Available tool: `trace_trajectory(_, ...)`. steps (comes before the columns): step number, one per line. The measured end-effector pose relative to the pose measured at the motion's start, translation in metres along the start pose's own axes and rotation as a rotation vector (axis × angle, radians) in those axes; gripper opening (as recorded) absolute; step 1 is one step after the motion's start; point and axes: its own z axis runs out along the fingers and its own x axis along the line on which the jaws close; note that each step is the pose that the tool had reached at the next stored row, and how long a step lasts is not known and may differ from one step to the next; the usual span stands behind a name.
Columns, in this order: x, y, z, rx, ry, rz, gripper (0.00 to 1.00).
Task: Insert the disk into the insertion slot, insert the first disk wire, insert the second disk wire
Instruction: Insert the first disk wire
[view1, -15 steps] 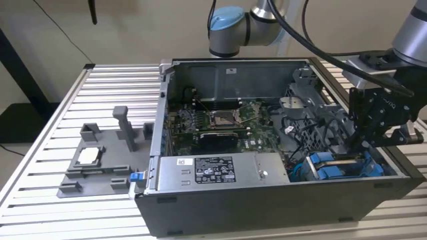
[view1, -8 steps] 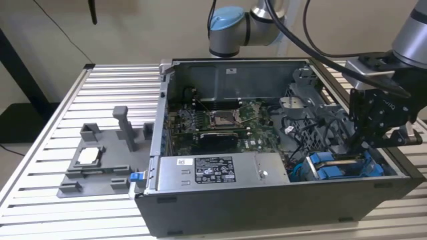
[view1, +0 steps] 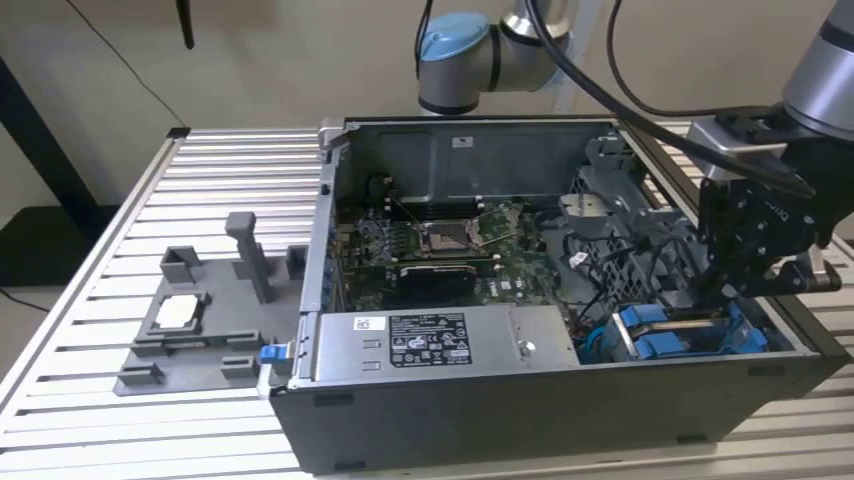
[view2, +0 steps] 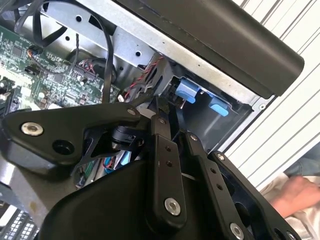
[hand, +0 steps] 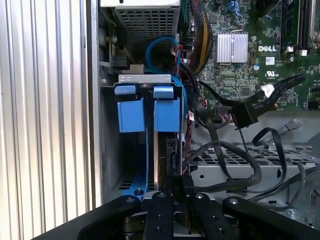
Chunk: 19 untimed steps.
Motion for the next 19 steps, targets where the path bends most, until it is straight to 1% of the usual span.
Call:
trace_trajectory(7, 0.0, 0.0, 0.0062, 0.0, 0.0003, 0.008, 0.19)
trace_trajectory(9, 0.0, 0.0, 0.0079, -0.0001, 0.0014, 0.01, 0.19)
trace_trajectory(13, -0.0001, 0.0, 0.0089, -0.0001, 0.0002, 0.01, 0.19)
trace_trajectory(17, -0.0001, 0.0, 0.009, -0.0001, 0.0005, 0.01, 0.19)
trace_trajectory(19, -0.0001, 0.0001, 0.01, -0.0003, -0.0015, 0.01, 0.2)
